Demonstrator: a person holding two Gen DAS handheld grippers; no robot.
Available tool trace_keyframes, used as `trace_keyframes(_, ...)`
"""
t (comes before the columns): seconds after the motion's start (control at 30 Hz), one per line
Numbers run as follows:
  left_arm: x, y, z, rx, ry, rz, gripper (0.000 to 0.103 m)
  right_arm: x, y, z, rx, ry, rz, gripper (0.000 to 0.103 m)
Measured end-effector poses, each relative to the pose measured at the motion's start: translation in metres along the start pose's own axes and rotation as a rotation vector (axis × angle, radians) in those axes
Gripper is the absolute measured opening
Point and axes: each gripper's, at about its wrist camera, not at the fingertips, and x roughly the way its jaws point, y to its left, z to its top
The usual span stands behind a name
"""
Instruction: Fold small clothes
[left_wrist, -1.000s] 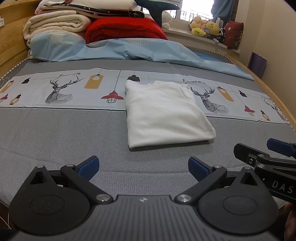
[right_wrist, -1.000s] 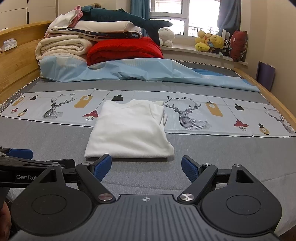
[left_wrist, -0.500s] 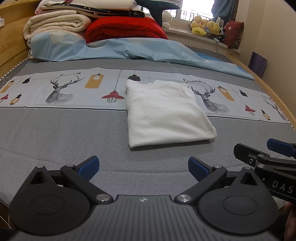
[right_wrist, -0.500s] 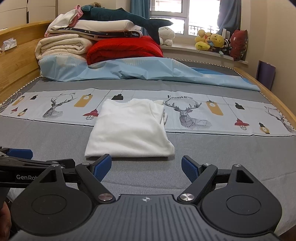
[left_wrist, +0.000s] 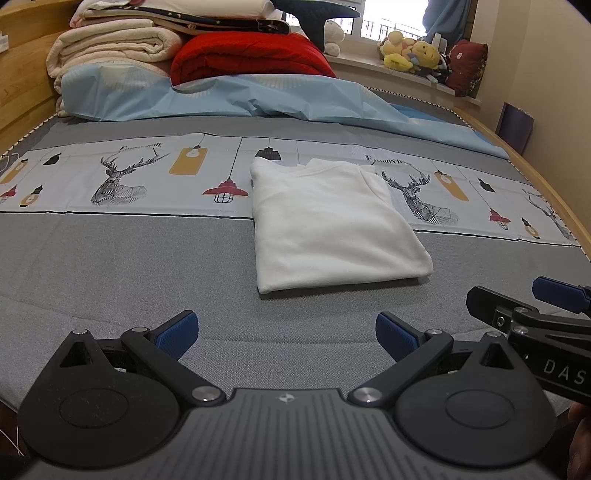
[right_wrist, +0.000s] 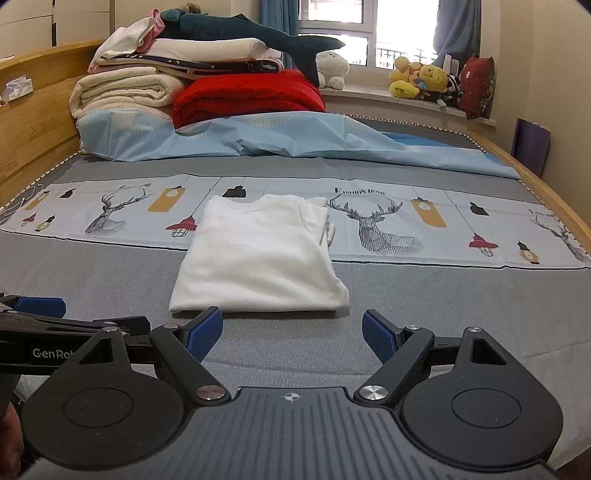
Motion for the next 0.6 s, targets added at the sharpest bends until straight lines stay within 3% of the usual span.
trace_keyframes(0.6, 0.0016, 0.0023, -0.0027, -0.001, 0.005, -0.001, 0.102, 0.0021, -0.0008, -0.0014, 0.003, 0.006, 0.003, 0.084)
